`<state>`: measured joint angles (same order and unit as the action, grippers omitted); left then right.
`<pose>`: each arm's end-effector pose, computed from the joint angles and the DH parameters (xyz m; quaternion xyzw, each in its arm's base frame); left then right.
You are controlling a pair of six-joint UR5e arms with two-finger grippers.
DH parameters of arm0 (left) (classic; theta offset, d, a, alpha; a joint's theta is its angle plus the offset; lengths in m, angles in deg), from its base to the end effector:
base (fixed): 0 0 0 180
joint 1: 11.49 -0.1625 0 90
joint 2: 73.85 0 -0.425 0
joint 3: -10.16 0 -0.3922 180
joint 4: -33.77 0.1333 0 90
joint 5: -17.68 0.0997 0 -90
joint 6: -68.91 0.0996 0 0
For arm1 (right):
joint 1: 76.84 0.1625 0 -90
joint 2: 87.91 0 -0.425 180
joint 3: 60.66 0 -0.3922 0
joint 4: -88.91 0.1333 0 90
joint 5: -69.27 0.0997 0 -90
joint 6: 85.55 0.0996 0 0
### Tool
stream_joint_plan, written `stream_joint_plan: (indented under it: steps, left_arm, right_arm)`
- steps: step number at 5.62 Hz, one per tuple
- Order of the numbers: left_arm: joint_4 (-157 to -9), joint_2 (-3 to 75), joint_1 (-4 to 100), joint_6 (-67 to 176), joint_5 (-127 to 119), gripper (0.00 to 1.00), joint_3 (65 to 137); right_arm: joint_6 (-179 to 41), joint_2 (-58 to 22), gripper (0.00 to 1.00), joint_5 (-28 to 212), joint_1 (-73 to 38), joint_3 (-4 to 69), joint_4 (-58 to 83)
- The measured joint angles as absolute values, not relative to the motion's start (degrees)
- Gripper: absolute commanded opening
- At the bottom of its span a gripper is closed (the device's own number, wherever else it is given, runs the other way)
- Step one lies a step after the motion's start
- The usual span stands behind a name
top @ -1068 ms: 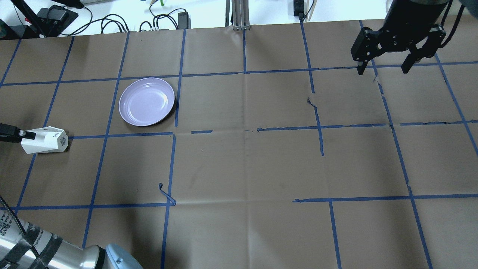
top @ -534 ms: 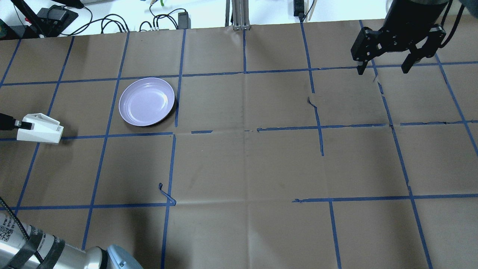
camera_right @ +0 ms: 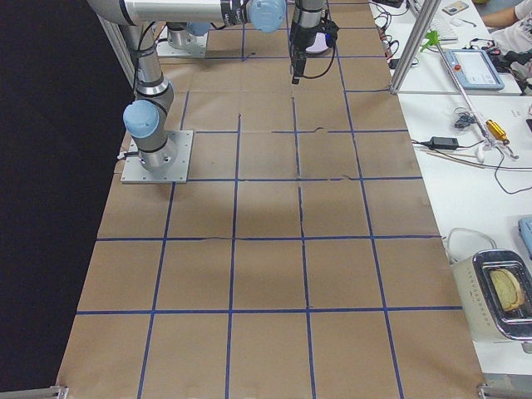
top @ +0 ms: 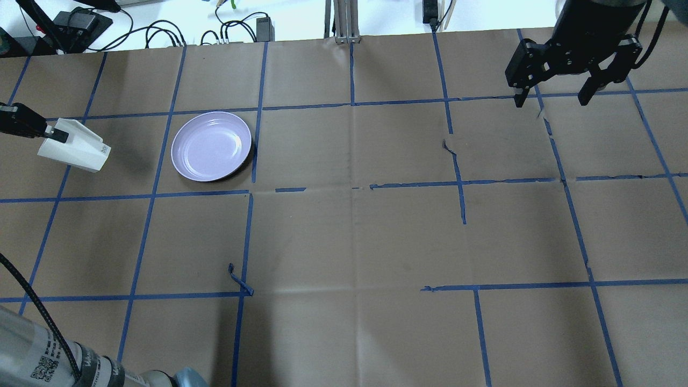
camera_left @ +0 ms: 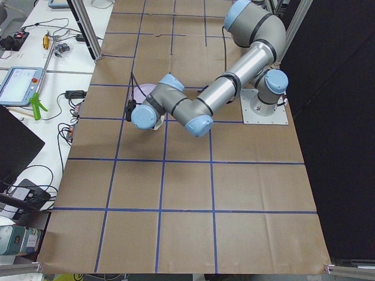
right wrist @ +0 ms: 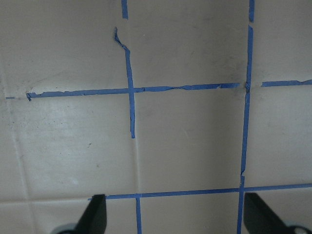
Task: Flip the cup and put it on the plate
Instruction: 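Carry the upright mug with the left gripper over the lavender plate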
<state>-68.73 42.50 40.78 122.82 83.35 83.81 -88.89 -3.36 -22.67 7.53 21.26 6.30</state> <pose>0.2490 -0.6067 0.3532 -0.0942 -0.9550 0.0153 0.2808 0.0780 -0.5335 0.4961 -0.0193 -0.9988 -0.0427 0.0136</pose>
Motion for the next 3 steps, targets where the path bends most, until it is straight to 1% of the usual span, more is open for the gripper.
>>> stream_joint_plan:
  steps: [3]
  left_arm:
    - [-52.1,41.0,59.4,103.7,93.6,0.0,86.9]
  right_arm:
    - [-88.9,-3.4,1.0,-22.7,7.5,21.3,6.3]
